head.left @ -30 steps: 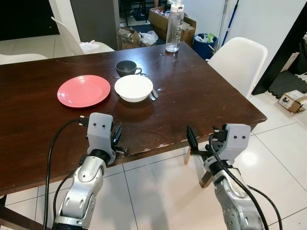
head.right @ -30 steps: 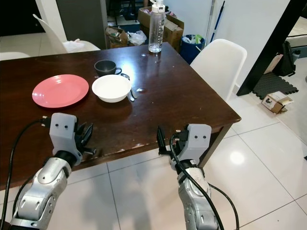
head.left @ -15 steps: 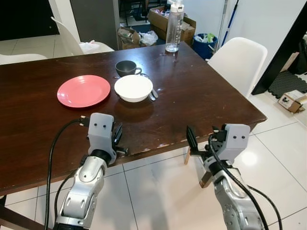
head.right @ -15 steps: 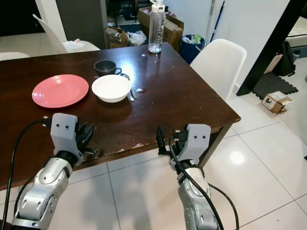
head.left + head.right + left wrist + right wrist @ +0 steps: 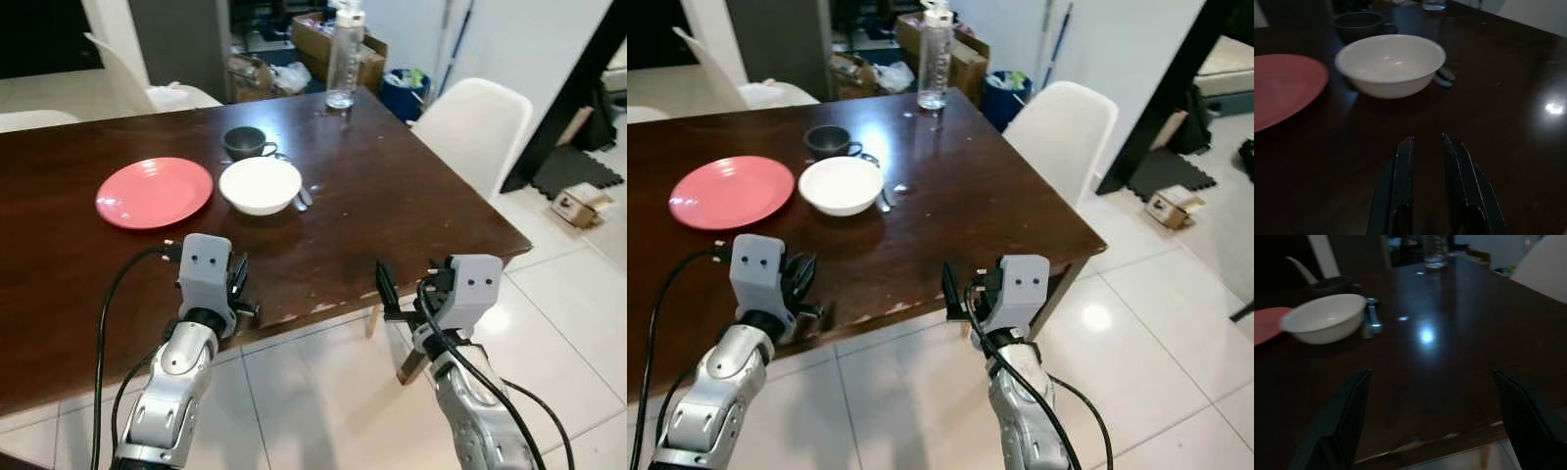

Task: Setting the table

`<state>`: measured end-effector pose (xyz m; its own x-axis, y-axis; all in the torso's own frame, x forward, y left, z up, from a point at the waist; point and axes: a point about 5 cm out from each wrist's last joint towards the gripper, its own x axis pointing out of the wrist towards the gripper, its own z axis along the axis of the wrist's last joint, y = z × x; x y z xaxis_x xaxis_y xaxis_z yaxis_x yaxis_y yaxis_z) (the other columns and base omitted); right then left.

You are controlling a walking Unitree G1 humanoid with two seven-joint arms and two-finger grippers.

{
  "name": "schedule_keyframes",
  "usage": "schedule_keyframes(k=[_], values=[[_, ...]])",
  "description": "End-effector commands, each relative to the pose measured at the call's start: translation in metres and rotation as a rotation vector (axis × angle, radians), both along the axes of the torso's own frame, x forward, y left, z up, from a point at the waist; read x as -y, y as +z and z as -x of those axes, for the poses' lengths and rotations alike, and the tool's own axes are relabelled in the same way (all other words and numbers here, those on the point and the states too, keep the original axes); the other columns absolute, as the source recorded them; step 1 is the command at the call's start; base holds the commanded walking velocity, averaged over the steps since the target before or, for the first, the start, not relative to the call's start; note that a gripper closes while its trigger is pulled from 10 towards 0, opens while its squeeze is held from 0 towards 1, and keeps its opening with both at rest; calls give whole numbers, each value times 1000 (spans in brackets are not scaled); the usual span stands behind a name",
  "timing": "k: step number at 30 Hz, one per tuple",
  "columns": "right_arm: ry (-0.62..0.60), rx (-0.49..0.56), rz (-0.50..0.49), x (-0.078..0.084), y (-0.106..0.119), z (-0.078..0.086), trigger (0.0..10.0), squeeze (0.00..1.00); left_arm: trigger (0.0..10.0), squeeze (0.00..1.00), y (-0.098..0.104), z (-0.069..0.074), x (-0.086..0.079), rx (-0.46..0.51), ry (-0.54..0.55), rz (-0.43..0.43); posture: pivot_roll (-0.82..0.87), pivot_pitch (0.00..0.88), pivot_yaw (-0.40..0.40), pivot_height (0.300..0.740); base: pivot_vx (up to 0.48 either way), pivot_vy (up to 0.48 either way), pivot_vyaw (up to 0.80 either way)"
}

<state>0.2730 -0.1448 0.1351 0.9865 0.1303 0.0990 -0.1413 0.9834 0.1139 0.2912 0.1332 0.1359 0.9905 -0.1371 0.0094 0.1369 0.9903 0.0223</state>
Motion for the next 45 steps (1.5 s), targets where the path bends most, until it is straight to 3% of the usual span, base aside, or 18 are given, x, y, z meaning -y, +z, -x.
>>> schedule_keyframes(k=[1, 9, 14, 31, 37, 39, 45], values=[[-7, -6, 22, 2, -2, 1, 10000, 0, 10000, 0, -5, 0, 0, -14, 4, -10, -129, 0, 41, 740, 480, 0, 525], [-6, -10, 62, 0, -4, 1, 10000, 0, 10000, 0, -5, 0, 0, -16, 4, -7, -130, 0, 41, 740, 480, 0, 770], [14, 0, 49, -2, -2, 2, 10000, 0, 10000, 0, -6, 0, 0, -23, 4, 4, -131, 0, 42, 740, 397, 0, 0], [39, -9, -34, -4, -1, 3, 10000, 0, 10000, 0, -6, -1, 4, -32, -31, 18, -134, 0, 50, 740, 0, 0, 0], [22, -1, -37, -1, 1, 2, 10000, 0, 10000, 0, -4, -7, 4, -33, -53, -50, -136, 0, 53, 740, 0, 0, 0], [11, -1, -31, 3, 2, 1, 10000, 0, 10000, 0, 0, -12, 0, -26, -85, -113, -137, 0, 55, 740, 0, 0, 0], [-21, -32, -34, 12, -2, 3, 10000, 0, 10000, 0, 5, -10, -5, -34, -194, -152, -136, 0, 66, 740, 0, 0, 0]])
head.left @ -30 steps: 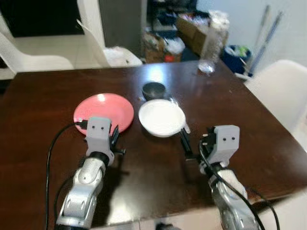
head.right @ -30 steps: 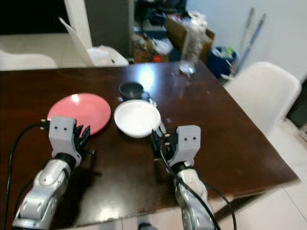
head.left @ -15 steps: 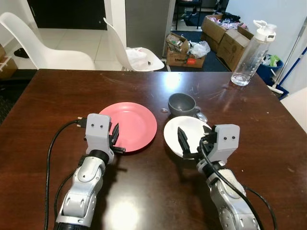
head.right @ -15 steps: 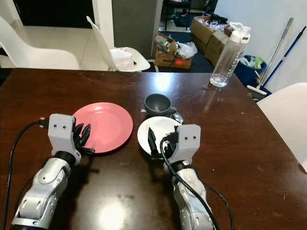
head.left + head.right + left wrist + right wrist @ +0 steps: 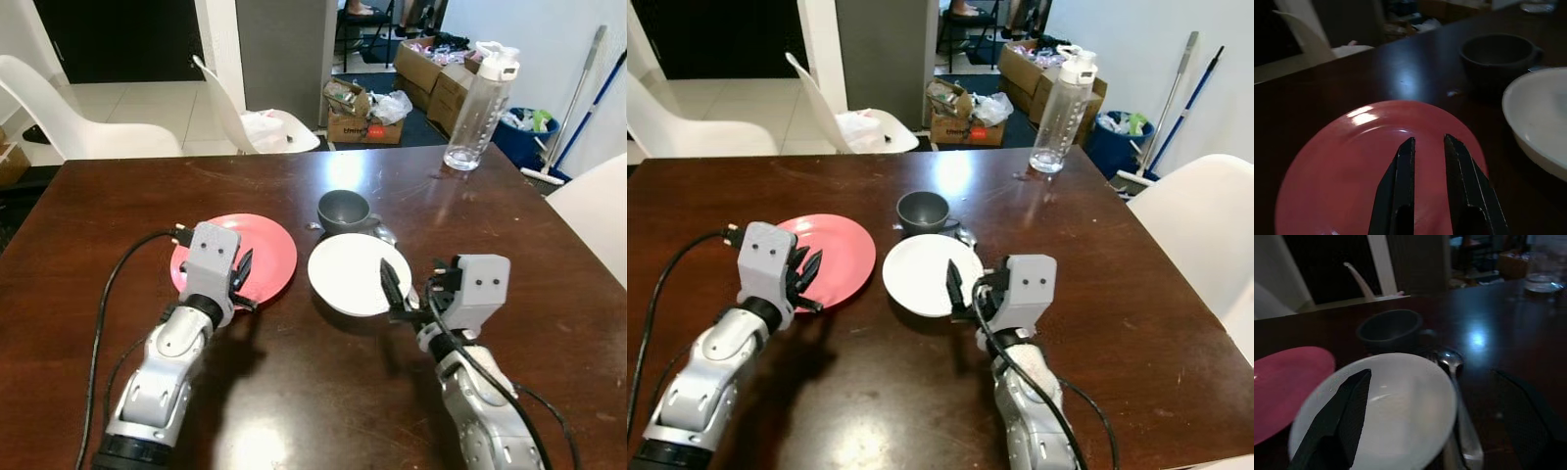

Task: Setting the table

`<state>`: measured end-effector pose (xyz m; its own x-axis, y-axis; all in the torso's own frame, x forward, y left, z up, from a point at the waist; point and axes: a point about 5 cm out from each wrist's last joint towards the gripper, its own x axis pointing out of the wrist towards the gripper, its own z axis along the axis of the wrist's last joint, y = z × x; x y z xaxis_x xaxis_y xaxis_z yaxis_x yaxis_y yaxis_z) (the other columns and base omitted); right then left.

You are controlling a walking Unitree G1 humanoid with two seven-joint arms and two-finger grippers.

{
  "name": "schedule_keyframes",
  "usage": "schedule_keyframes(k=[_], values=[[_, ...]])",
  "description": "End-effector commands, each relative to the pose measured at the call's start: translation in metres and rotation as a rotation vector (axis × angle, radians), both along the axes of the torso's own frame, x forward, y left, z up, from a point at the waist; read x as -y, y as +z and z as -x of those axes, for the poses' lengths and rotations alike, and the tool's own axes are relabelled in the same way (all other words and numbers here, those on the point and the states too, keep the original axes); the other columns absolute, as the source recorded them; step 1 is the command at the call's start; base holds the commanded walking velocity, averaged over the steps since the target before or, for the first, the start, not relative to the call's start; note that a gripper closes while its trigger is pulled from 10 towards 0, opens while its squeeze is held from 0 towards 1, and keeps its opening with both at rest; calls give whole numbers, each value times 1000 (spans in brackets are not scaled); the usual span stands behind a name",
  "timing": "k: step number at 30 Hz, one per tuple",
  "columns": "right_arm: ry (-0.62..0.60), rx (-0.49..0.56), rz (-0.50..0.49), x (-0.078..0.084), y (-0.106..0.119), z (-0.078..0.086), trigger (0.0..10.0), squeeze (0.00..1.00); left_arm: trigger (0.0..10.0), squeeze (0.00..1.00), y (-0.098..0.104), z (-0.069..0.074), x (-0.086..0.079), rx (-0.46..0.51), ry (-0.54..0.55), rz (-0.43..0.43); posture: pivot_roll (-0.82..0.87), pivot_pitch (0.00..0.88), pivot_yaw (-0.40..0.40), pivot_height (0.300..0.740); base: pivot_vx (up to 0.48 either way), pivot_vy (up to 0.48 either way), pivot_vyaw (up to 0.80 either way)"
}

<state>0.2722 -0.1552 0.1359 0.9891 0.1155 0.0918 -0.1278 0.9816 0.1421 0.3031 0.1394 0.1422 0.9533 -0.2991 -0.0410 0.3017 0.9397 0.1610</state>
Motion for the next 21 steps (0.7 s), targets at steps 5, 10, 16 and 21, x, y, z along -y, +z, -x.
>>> schedule_keyframes(k=[5, 10, 16, 21], values=[[-61, -40, -58, 11, -5, -1, 10000, 0, 10000, 0, 7, 9, 12, -7, -166, -21, -133, 0, 72, 740, 0, 0, 0], [-57, -83, -163, 12, -8, -6, 10000, 0, 10000, 0, 7, 9, 18, -7, -192, -31, -134, 0, 77, 740, 0, 0, 0], [-6, -171, -238, 6, -16, -17, 10000, 0, 10000, 0, 6, 12, 21, -13, -209, -38, -120, 3, 78, 740, 0, 0, 0], [48, -222, -227, -2, -14, -31, 10000, 0, 10000, 0, 7, 16, 20, -22, -220, -45, -108, 17, 80, 740, 0, 0, 0]])
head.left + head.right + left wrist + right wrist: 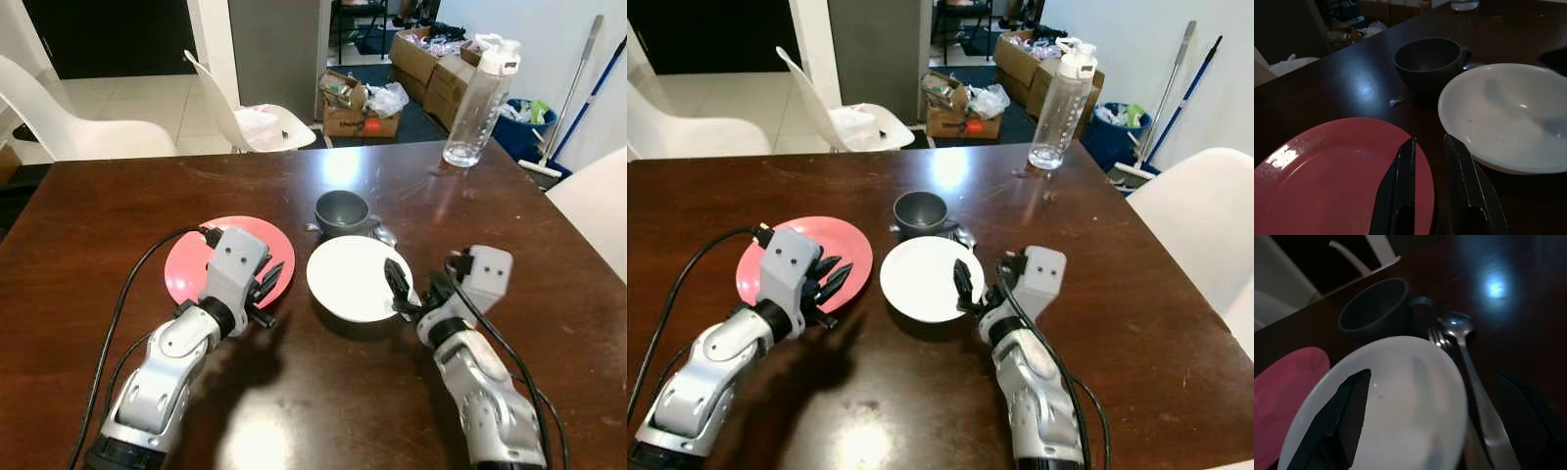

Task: Setting the table

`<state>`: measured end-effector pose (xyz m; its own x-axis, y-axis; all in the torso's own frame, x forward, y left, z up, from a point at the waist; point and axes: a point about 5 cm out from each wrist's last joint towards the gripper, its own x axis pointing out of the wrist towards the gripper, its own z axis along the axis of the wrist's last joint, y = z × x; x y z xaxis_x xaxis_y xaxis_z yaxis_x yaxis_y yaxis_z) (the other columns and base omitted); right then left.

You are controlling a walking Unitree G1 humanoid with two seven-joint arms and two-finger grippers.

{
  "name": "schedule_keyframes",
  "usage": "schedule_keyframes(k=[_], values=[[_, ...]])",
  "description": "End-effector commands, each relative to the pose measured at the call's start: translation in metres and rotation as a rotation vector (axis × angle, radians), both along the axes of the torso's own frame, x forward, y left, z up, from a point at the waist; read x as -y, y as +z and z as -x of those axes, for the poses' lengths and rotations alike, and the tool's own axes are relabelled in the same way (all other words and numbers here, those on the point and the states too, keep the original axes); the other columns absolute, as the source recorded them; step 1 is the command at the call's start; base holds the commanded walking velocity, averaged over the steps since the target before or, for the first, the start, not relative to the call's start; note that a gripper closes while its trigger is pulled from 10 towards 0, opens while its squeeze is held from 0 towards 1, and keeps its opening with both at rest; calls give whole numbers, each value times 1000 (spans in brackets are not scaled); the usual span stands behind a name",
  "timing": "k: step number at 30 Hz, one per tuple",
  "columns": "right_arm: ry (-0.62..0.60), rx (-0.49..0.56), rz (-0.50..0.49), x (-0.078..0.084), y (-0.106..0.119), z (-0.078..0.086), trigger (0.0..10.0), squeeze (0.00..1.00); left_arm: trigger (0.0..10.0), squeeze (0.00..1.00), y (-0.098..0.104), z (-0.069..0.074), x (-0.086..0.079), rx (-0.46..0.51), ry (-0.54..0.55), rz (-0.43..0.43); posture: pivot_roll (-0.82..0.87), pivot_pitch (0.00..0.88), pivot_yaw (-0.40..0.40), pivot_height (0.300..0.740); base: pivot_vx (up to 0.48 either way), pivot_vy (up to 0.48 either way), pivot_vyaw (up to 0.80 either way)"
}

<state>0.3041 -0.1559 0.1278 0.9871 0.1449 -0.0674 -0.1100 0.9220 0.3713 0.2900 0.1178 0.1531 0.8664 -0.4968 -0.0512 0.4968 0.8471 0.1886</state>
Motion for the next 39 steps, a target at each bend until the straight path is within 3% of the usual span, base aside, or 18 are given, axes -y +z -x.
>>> schedule_keyframes(k=[1, 4, 5, 6, 7, 8, 9, 14, 23, 35, 37, 39], values=[[22, -42, -18, -3, -5, -2, 10000, 0, 10000, 0, -4, 4, -2, -25, -4, -20, -102, 23, 78, 740, 0, 0, 0], [20, -96, -38, -2, -10, -6, 10000, 0, 10000, 0, -5, 8, -4, -31, -7, -26, -94, 30, 75, 740, 0, 0, 0], [20, -122, -60, -1, -13, -7, 4824, 0, 10000, 0, -4, 10, -6, -34, -8, -27, -91, 32, 74, 740, 0, 0, 0], [28, -143, -71, -2, -15, -7, 4824, 0, 10000, 0, -4, 11, -7, -34, -9, -29, -89, 35, 74, 740, 0, 0, 0], [34, -175, -87, -3, -19, -6, 1490, 0, 10000, 0, -3, 12, -8, -35, -11, -29, -90, 38, 75, 740, 0, 0, 0], [39, -194, -97, -3, -21, -6, 1490, 0, 10000, 0, -2, 13, -8, -35, -12, -29, -91, 39, 75, 740, 0, 0, 0], [47, -218, -106, -5, -24, -5, 0, 0, 10000, 0, -1, 14, -9, -37, -16, -29, -89, 43, 76, 740, 0, 0, 0], [55, -286, -110, -7, -36, -2, 0, 0, 10000, 0, 0, 16, -8, -42, -25, -33, -92, 43, 78, 740, 0, 0, 0], [60, -293, -136, -6, -35, -1, 0, 0, 10000, 0, -1, 18, -3, -51, -34, -28, -98, 39, 75, 740, 0, 0, 0], [58, -196, -164, -6, -22, -1, 0, 0, 10000, 0, -4, 20, 1, -63, -31, -21, -106, 33, 72, 740, 0, 0, 0], [49, -173, -150, -4, -19, -1, 0, 0, 10000, 0, -3, 20, -1, -72, -24, -1, -107, 33, 71, 740, 0, 0, 0], [34, -80, -66, 0, -8, 3, 0, 0, 10000, 0, 3, 20, -15, -101, -3, 84, -105, 35, 69, 740, 0, 0, 0]])
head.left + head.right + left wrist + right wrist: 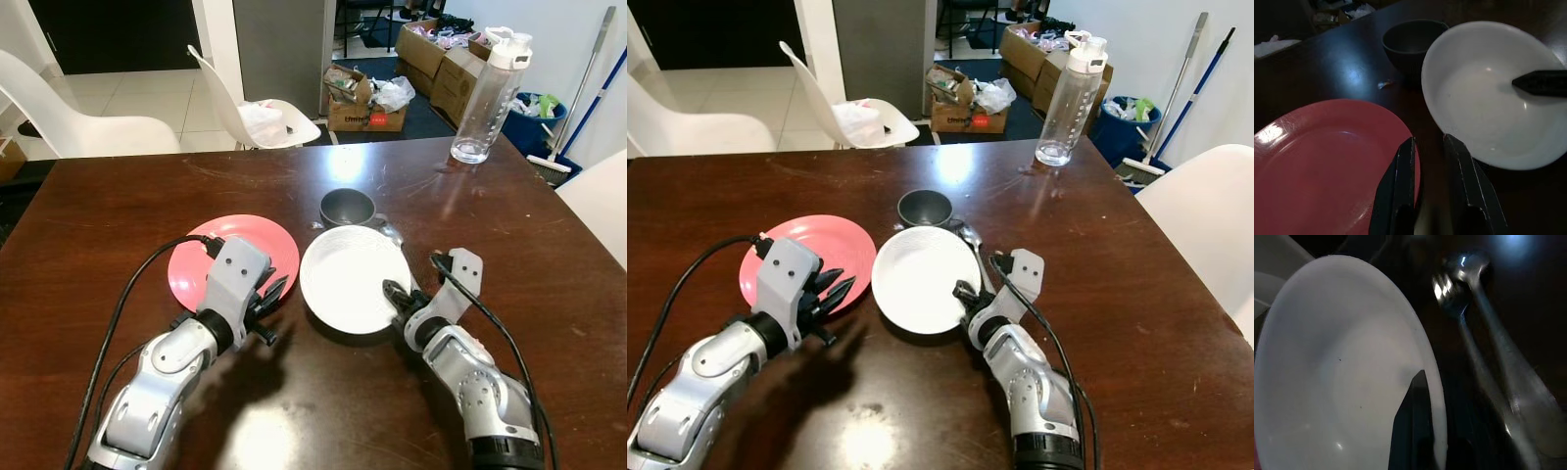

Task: Setting the table

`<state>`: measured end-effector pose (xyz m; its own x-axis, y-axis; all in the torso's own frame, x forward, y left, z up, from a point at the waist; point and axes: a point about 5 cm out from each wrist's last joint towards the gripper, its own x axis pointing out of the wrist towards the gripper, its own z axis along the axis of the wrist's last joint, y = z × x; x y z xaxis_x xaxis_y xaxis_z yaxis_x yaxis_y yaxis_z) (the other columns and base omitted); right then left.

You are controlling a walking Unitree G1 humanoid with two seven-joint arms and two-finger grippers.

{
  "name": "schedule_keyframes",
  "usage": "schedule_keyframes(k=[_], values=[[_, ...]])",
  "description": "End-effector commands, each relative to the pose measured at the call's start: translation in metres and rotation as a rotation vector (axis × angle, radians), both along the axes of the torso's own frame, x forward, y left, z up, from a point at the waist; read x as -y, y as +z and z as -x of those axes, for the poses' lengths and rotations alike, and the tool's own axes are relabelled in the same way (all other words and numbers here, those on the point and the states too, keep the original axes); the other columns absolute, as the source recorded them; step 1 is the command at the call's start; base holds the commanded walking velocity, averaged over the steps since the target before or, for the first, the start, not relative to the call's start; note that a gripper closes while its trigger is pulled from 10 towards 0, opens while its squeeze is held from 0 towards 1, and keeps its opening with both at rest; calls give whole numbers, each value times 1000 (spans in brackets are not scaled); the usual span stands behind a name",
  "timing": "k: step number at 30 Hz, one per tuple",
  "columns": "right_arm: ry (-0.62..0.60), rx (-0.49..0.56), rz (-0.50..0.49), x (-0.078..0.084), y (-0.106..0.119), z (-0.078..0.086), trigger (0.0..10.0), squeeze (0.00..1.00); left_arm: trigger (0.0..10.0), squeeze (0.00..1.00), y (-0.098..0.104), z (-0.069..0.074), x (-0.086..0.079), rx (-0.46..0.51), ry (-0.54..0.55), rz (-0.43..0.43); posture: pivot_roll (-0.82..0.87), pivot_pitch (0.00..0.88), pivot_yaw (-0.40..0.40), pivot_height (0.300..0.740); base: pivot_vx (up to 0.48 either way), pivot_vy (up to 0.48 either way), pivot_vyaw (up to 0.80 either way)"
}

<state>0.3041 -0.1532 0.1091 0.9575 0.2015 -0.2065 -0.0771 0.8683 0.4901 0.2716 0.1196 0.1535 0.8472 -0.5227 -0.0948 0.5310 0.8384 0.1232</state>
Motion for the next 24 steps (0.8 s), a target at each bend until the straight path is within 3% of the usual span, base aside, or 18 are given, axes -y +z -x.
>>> schedule_keyframes(k=[1, 2, 3, 6, 9, 16, 24], values=[[-14, 138, 104, 5, 18, 5, 0, 0, 10000, 0, 6, 3, -21, -42, 30, 83, -105, 35, 69, 740, 0, 0, 0], [-15, 182, 148, 5, 24, 8, 3608, 0, 10000, 0, 9, 5, -26, -46, 30, 100, -103, 36, 68, 740, 0, 0, 0], [-20, 228, 182, 4, 30, 11, 10000, 0, 10000, 0, 10, 6, -29, -46, 28, 110, -101, 36, 68, 740, 0, 0, 0], [-35, 328, 242, -1, 44, 21, 10000, 0, 10000, 0, 11, 10, -33, -48, 68, 136, -100, 35, 68, 740, 0, 0, 0], [-56, 376, 299, -9, 48, 30, 10000, 0, 10000, 0, 0, 10, -30, -59, 182, 150, -108, 32, 68, 740, 0, 0, 0], [-121, 389, 305, -21, 45, 36, 10000, 0, 10000, 0, -20, 11, -14, -101, 256, 146, -119, 25, 64, 740, 0, 0, 0], [-155, 397, 338, -14, 46, 32, 10000, 0, 10000, 0, -24, 6, -17, -103, 336, 143, -115, 20, 59, 740, 0, 0, 0]])
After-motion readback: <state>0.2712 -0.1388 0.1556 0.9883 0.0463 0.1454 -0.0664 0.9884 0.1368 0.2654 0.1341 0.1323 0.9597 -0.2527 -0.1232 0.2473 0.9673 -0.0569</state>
